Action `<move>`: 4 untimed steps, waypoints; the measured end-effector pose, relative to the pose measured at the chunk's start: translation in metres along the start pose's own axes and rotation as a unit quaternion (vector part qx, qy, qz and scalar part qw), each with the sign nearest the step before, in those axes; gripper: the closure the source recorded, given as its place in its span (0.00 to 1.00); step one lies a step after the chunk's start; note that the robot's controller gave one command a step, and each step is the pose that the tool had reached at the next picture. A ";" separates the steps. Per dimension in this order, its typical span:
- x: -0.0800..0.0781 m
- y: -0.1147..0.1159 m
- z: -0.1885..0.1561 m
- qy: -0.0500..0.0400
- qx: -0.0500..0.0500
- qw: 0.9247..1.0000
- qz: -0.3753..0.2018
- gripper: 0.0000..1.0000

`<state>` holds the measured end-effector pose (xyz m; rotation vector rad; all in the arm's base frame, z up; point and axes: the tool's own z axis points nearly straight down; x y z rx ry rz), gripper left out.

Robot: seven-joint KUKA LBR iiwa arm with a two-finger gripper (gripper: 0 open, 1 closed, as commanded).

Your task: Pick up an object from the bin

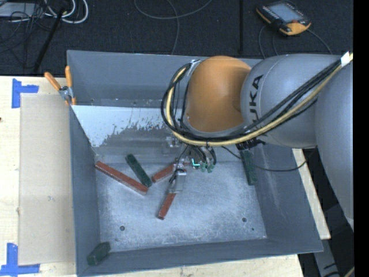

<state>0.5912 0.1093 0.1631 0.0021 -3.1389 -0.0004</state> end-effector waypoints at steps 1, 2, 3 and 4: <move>-0.001 0.000 -0.001 -0.001 0.000 1.000 0.001 0.00; -0.014 0.007 0.048 -0.005 0.000 1.000 -0.017 0.00; -0.017 -0.009 0.094 0.000 0.000 1.000 -0.031 0.00; -0.029 -0.003 0.093 -0.002 -0.001 0.998 0.062 1.00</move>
Offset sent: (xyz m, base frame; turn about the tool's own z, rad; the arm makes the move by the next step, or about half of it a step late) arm 0.0191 0.0134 -0.0924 -0.0666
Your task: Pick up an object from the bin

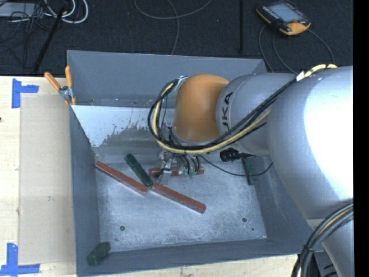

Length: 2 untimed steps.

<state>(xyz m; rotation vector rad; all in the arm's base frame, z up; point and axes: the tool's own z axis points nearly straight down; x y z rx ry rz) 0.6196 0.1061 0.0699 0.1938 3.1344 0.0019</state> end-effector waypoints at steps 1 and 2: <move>0.000 0.000 0.000 0.000 0.000 1.000 0.000 1.00; 0.025 -0.024 -0.121 0.000 0.001 1.000 0.017 1.00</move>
Offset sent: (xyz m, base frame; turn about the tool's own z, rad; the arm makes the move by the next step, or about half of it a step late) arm -0.0282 -0.0211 0.1209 0.0359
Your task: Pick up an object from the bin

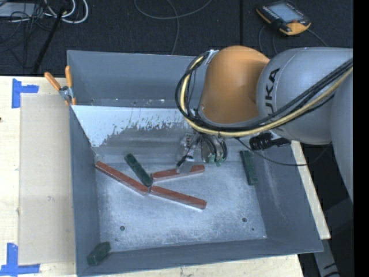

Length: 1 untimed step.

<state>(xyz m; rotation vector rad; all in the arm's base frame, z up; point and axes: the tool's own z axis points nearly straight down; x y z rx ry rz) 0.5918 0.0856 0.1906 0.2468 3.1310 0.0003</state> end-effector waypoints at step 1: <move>0.000 0.000 0.000 0.000 0.000 1.000 0.000 0.00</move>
Offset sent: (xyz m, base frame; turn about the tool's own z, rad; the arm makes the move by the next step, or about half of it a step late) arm 0.0000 0.0000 0.0000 0.0000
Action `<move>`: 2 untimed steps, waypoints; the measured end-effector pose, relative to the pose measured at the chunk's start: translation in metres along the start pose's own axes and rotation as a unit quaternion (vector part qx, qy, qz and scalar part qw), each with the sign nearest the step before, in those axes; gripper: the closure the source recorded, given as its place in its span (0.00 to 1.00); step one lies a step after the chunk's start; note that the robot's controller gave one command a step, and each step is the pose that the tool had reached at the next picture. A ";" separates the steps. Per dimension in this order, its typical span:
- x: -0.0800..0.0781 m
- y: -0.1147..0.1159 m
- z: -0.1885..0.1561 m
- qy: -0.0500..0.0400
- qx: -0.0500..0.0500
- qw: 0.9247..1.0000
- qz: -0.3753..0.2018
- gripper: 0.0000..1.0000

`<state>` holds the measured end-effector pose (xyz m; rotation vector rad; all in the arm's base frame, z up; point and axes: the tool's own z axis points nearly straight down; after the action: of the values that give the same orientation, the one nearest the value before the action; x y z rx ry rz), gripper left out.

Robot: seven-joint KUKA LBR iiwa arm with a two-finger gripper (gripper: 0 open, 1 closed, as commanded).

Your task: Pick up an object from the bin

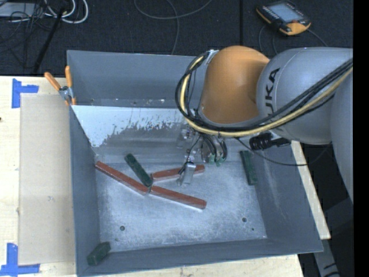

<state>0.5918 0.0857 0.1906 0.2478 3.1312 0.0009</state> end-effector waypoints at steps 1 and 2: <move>0.000 0.000 0.000 0.000 0.000 1.000 0.000 0.00; -0.004 -0.001 0.047 -0.003 -0.001 1.000 -0.022 0.00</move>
Offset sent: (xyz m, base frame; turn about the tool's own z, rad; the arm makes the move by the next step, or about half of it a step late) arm 0.0054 -0.0052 -0.1206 -0.1071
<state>0.5959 0.0841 0.1441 0.1773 3.1289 0.0018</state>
